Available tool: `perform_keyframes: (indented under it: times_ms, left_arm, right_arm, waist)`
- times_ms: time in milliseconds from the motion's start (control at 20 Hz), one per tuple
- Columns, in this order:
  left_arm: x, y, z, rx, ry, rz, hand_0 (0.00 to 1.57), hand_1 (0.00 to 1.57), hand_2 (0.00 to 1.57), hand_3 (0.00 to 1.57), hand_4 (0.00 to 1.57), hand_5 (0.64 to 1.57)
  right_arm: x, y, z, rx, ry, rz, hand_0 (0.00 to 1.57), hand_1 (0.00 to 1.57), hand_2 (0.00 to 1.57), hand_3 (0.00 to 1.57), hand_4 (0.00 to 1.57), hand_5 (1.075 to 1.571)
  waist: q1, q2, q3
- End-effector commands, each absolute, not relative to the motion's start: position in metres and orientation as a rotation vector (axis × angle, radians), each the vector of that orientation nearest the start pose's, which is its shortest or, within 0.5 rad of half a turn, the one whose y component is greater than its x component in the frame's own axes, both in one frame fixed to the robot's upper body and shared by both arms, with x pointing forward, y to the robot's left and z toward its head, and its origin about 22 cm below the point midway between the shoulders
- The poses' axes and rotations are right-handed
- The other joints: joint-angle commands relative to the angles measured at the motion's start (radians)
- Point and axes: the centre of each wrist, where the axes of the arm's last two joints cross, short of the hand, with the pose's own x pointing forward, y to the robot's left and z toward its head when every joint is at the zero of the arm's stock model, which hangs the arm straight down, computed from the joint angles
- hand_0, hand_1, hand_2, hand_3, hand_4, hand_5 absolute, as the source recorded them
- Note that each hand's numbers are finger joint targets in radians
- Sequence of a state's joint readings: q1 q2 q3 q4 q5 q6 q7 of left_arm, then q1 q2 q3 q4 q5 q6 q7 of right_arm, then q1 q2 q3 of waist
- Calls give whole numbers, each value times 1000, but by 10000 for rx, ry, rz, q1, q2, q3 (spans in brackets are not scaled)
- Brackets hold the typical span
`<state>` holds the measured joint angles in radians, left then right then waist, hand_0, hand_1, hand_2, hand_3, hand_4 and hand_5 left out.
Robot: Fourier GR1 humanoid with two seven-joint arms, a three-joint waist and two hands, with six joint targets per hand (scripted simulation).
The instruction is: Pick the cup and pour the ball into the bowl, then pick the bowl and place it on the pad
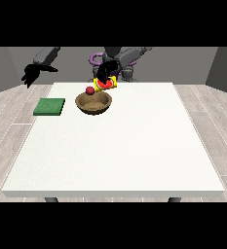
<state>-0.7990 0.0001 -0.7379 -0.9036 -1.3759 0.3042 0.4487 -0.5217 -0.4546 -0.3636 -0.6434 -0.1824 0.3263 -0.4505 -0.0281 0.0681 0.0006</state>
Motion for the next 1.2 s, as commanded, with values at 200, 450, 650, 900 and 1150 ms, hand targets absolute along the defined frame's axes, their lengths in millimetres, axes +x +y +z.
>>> perform_keyframes:
  times_ms: [200, 450, 650, 900, 1150]
  left_arm:
    - [334, -5, 58, -17649, 19135, 21285, 702, 702, 1571, 1571, 1199, 1416]
    - [336, -19, 87, -17465, 17439, 21002, 1546, 1546, 1571, 1571, 1197, 1457]
    - [346, 5, 80, -17544, 17292, 21576, 1534, 1534, 1571, 1571, 1207, 1457]
    - [346, 3, 98, -17398, 18569, 20965, 1526, 1526, 1571, 1571, 1201, 1462]
    - [359, 57, 117, -18420, 25852, 17770, 364, 364, 1571, 1571, 993, 1555]
  right_arm:
    - [322, -420, -10, -595, -17063, -1018, 0, 0, 0, 181, 0, 1519]
    - [316, -415, -23, -660, -16719, -1106, 0, 0, 0, 191, 0, 1515]
    - [321, -409, -20, -487, -16372, -771, 0, 0, 0, 144, 0, 1520]
    - [329, -404, -16, 162, -16085, -970, 0, 0, 0, 0, 460, 1556]
    - [318, -411, -25, -621, -16235, -2075, 0, 0, 0, 0, 460, 1556]
  waist:
    - [113, -257, 6]
    - [513, -540, 3]
    - [171, -728, -6]
    - [461, -442, -6]
    - [1711, -354, -47]
